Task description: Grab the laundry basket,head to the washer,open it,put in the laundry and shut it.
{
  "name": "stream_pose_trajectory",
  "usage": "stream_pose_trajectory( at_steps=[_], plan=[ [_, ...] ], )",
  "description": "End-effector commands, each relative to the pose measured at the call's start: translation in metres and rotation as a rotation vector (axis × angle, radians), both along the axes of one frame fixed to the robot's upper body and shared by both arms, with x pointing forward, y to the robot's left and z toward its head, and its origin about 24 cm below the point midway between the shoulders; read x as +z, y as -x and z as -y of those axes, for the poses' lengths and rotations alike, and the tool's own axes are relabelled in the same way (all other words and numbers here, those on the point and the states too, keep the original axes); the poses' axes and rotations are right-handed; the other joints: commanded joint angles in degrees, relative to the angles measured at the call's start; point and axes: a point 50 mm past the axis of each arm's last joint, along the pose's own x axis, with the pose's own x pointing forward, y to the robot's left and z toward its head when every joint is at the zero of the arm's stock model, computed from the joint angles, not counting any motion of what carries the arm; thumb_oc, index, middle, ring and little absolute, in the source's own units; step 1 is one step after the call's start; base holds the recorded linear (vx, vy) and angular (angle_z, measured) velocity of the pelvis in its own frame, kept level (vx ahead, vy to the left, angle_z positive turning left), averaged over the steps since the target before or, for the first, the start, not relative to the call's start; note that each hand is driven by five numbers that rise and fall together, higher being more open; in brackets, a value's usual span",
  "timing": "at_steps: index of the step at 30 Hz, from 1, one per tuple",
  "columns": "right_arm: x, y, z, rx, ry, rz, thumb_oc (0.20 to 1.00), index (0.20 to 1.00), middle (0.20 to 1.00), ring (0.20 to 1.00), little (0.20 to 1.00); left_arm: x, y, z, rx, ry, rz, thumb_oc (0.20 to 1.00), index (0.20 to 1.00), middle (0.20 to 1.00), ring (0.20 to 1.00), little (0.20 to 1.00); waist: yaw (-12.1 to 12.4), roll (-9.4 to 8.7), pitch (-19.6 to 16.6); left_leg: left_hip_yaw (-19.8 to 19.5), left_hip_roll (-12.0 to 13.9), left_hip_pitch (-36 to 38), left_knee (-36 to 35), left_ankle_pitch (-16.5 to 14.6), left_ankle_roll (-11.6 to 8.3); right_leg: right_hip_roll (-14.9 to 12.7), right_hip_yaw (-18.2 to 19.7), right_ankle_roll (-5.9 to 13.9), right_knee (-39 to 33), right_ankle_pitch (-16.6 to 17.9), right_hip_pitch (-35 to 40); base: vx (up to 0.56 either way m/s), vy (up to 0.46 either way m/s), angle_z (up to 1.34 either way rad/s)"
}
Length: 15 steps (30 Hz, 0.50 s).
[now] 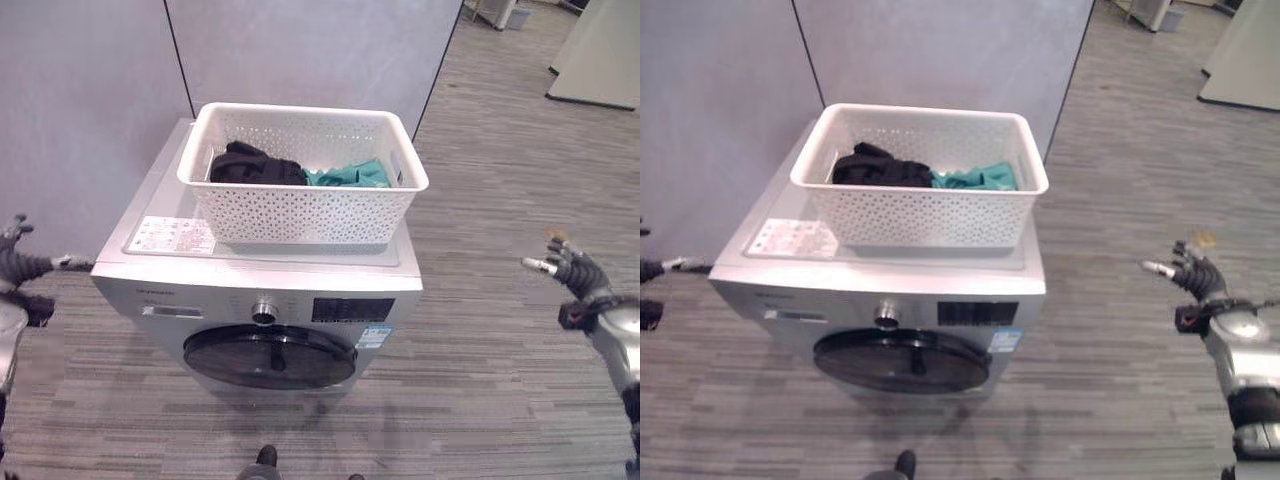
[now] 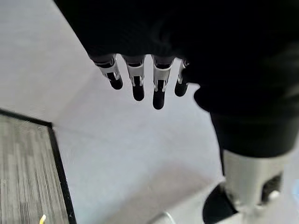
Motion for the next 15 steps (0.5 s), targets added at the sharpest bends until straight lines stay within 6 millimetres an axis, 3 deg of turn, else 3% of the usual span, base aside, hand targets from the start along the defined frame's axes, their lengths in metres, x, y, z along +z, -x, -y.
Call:
stream_pose_trajectory(
  at_steps=[1,2,3,4,7,8,9,11,12,13,14,15],
  plan=[
    [0.03,-0.004,0.002,0.035,0.12,0.102,1.0,1.0,1.0,1.0,1.0,0.006,-0.001,0.006,-0.023,0.017,0.103,1.0,1.0,1.0,1.0,1.0,1.49,1.86,-1.81,-0.93,4.39,4.02,4.62,-8.0,0.19,-3.0,-2.71,3.49,4.05,0.48,-5.97,0.0,0.0,0.0],
    [0.013,0.004,-0.004,0.052,0.1,0.063,1.0,1.0,1.0,1.0,1.0,-0.016,0.009,0.008,-0.009,0.07,0.072,1.0,1.0,1.0,1.0,1.0,1.55,1.82,-1.7,-1.01,4.33,3.82,4.82,-8.06,0.24,-3.01,-2.72,3.4,4.0,0.49,-5.95,0.0,0.0,0.0],
    [0.009,0.008,-0.008,0.064,0.084,0.062,1.0,1.0,1.0,1.0,1.0,-0.028,0.017,0.009,0.007,0.109,0.057,1.0,1.0,1.0,1.0,1.0,1.42,1.79,-1.59,-0.95,4.34,3.75,4.78,-8.03,0.27,-3.01,-2.68,3.37,3.91,0.58,-6.01,0.0,0.0,0.0],
    [0.009,0.009,-0.008,0.064,0.084,0.06,1.0,1.0,1.0,1.0,1.0,-0.029,0.017,0.009,0.007,0.109,0.055,1.0,1.0,1.0,1.0,1.0,1.42,1.8,-1.69,-0.94,4.35,3.75,4.76,-8.03,0.27,-3.01,-2.68,3.37,3.89,0.59,-6.0,0.0,0.0,0.0],
    [-0.032,0.021,-0.025,0.094,0.007,-0.052,1.0,1.0,1.0,1.0,1.0,-0.077,0.043,0.017,0.055,0.256,-0.031,1.0,1.0,1.0,1.0,1.0,1.6,1.79,-1.33,-0.87,4.17,3.38,4.78,-7.93,0.39,-3.16,-2.75,3.3,3.47,1.06,-6.29,0.0,0.0,0.0],
    [-0.032,0.022,-0.025,0.094,0.007,-0.053,1.0,1.0,1.0,1.0,1.0,-0.077,0.043,0.017,0.056,0.256,-0.032,1.0,1.0,1.0,1.0,1.0,1.57,1.79,-1.4,-0.87,4.17,3.38,4.77,-7.93,0.39,-3.16,-2.76,3.3,3.45,1.07,-6.29,0.0,0.0,0.0],
    [-0.052,0.028,-0.033,0.116,-0.008,-0.131,1.0,1.0,1.0,1.0,1.0,-0.107,0.062,0.02,0.098,0.326,-0.125,1.0,1.0,1.0,1.0,1.0,1.74,1.74,-1.1,-0.72,4.12,3.17,4.76,-7.84,0.42,-3.15,-2.79,3.24,3.2,1.19,-6.32,0.0,0.0,0.0],
    [-0.064,0.035,-0.039,0.139,-0.007,-0.191,1.0,1.0,1.0,1.0,1.0,-0.13,0.078,0.025,0.133,0.398,-0.198,1.0,1.0,1.0,1.0,1.0,1.68,1.89,-0.97,-0.61,4.29,3.36,4.73,-8.31,0.49,-2.96,-2.78,3.24,3.13,0.9,-6.17,0.0,0.0,0.0],
    [-0.064,0.035,-0.039,0.14,-0.006,-0.192,1.0,1.0,1.0,1.0,1.0,-0.131,0.078,0.025,0.133,0.398,-0.199,1.0,1.0,1.0,1.0,1.0,1.67,1.91,-1.03,-0.6,4.29,3.34,4.73,-8.32,0.49,-2.96,-2.77,3.24,3.14,0.9,-6.2,-0.03,0.026,-0.01],
    [-0.077,0.042,-0.043,0.164,-0.004,-0.264,1.0,1.0,1.0,1.0,1.0,-0.16,0.099,0.034,0.16,0.479,-0.314,1.0,1.0,1.0,1.0,1.0,1.55,1.85,-0.94,-0.51,4.21,3.1,4.72,-8.2,0.6,-3.03,-2.65,3.23,3.14,1.07,-6.53,-0.04,0.034,0.0],
    [-0.086,0.045,-0.047,0.18,-0.006,-0.306,1.0,1.0,1.0,1.0,1.0,-0.176,0.107,0.041,0.164,0.523,-0.383,1.0,1.0,1.0,1.0,1.0,1.41,1.83,-0.83,-0.44,4.12,2.95,4.74,-8.09,0.65,-3.1,-2.56,3.21,3.24,1.13,-6.71,-0.04,0.034,-0.01],
    [-0.086,0.045,-0.047,0.179,-0.005,-0.306,1.0,1.0,1.0,1.0,1.0,-0.176,0.107,0.041,0.163,0.523,-0.383,1.0,1.0,1.0,1.0,1.0,1.42,1.85,-0.85,-0.45,4.12,2.92,4.75,-8.1,0.65,-3.1,-2.57,3.22,3.25,1.12,-6.74,0.0,0.0,0.0]
  ],
)
